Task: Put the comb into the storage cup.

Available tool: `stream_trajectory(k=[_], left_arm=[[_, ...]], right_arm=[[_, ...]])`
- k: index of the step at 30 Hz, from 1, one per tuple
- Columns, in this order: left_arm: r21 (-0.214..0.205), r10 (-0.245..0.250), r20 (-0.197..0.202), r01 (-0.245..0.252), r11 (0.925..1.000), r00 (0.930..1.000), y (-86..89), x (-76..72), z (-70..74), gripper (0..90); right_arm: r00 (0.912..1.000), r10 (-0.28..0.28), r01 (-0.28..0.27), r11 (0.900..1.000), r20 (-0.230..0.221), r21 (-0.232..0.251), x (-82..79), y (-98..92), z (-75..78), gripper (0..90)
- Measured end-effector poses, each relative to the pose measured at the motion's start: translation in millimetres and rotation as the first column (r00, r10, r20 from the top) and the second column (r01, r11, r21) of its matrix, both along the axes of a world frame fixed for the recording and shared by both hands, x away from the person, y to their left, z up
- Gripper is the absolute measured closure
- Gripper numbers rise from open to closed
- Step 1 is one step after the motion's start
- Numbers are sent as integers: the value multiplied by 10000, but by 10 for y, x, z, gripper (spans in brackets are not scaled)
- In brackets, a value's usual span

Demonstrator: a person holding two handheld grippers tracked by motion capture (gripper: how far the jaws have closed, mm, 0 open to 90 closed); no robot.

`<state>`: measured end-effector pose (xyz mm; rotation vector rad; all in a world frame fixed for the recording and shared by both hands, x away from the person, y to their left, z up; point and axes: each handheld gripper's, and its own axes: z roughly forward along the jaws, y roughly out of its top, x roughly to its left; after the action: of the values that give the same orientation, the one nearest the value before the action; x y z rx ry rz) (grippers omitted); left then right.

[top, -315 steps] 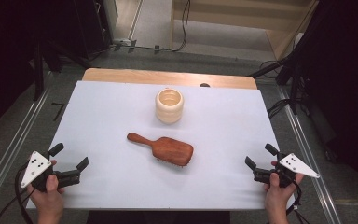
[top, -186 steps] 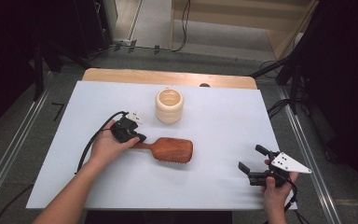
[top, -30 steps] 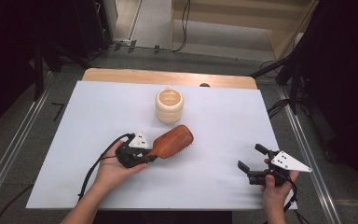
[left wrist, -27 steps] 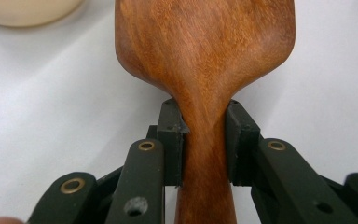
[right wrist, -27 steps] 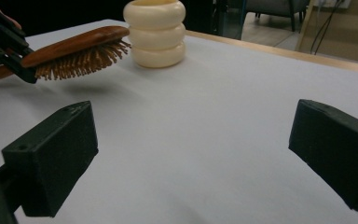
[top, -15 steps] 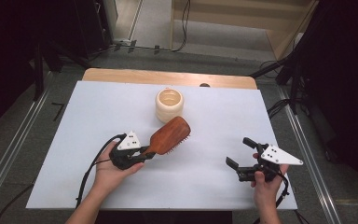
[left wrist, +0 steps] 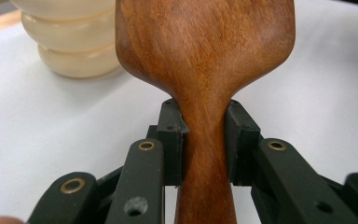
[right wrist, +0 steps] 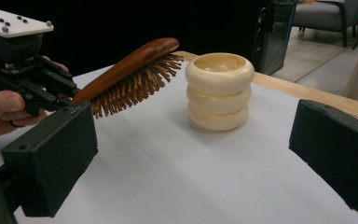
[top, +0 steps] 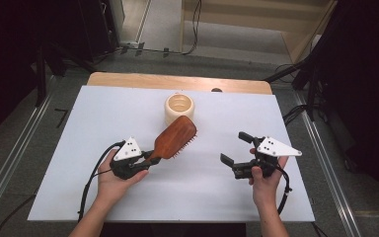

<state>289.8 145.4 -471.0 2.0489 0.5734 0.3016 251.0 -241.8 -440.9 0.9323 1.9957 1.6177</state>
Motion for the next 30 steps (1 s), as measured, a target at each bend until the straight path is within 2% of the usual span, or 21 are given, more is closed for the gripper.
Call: stream_trajectory(k=[4,8,13,21,23,28,30], left_arm=[[-155,39,213,-36,9999,9998,-7,-14,7,718],[-248,9,186,-4,9997,9998,-34,-19,-3,719],[-407,-2,270,13,9992,9996,-55,-40,-29,718],[-734,91,409,-61,9973,9991,-94,-80,-63,718],[-813,30,354,-1,9967,9994,-103,-82,-73,719],[-865,46,499,-3,9963,9987,-132,-119,-109,719],[-939,121,489,-74,9956,9987,-139,-131,-121,718]], right_arm=[[9999,128,-128,9999,-106,65,54,107,51,0],[9993,348,-347,9994,-105,75,100,217,84,0],[9983,562,-556,9979,-173,329,137,331,80,0],[9945,955,-926,9936,-433,643,118,532,66,0],[9949,890,-855,9939,-483,704,105,572,52,0],[9932,832,-750,9921,-810,1002,72,681,8,0],[9924,760,-636,9902,-971,1243,62,714,-3,0]])
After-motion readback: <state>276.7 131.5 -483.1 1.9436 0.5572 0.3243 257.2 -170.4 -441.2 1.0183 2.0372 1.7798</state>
